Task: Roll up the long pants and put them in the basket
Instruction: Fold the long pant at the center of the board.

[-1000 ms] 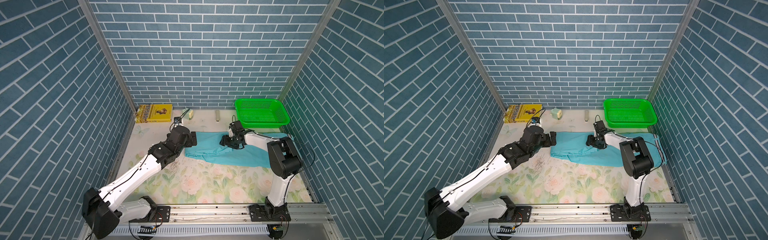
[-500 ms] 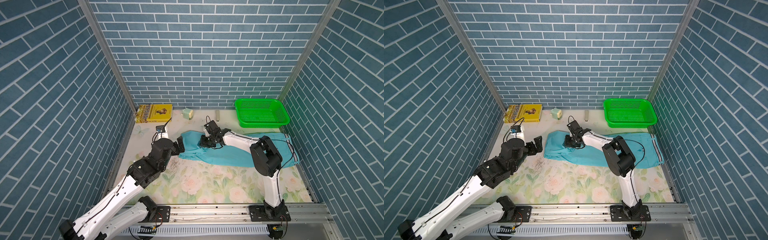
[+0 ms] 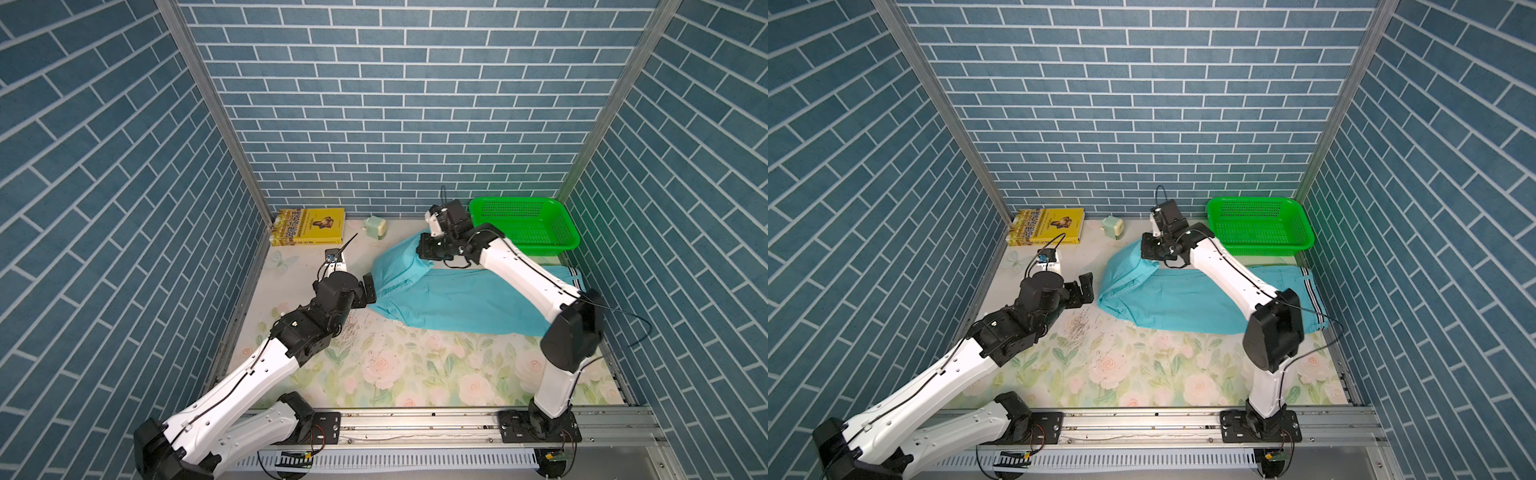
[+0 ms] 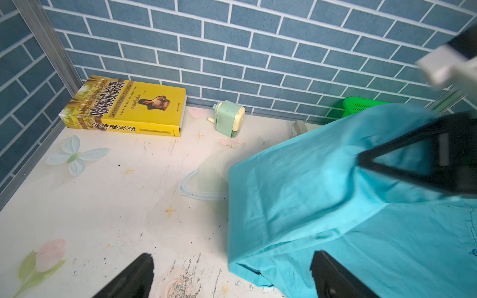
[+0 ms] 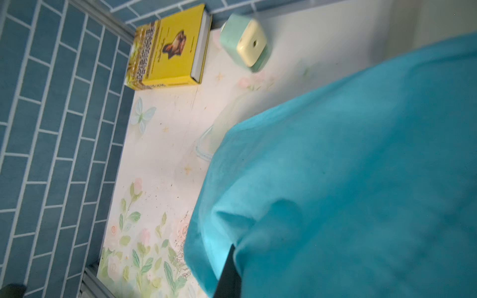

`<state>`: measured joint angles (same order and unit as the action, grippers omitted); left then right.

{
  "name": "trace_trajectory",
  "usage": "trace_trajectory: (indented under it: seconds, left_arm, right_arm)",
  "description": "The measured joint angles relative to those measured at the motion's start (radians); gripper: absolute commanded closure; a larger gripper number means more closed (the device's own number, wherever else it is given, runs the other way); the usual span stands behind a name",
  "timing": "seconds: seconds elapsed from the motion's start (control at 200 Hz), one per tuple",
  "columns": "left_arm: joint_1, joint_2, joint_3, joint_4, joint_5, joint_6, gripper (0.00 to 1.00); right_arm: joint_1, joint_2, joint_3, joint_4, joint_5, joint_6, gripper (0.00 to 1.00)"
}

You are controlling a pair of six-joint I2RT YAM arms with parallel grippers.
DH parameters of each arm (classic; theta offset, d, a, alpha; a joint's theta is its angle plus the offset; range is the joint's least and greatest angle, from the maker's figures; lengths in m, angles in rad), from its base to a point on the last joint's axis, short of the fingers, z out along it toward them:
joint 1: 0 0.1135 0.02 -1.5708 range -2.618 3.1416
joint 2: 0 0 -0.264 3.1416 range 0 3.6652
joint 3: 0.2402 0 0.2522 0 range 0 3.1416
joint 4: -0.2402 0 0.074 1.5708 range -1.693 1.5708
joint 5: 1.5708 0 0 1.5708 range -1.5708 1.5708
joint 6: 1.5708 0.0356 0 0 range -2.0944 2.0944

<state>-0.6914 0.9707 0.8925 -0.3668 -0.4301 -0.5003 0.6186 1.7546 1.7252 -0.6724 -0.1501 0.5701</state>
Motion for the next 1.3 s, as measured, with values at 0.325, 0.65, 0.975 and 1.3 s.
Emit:
trace_trajectory:
  seconds: [0.325,0.65,0.975,1.3]
  left_arm:
    - [0.000,0.166,0.015,0.098,0.132,-0.017,0.00]
    - [-0.056,0.512,0.055,0.271,0.326,-0.074,0.00]
    - [-0.107,0.822,0.172,0.403,0.446,-0.126,0.00]
    - [-0.129,0.951,0.229,0.433,0.447,-0.159,0.00]
  right_arm:
    - [-0.370,-0.456,-0.329,-0.120,0.027,-0.121,1.00]
    - [-0.550,-0.497,-0.474,-0.156,0.148,-0.187,1.00]
    - [-0.582,-0.483,-0.555,-0.123,0.303,-0.213,1.00]
    - [-0.620,-0.463,-0.595,-0.075,0.321,-0.227,1.00]
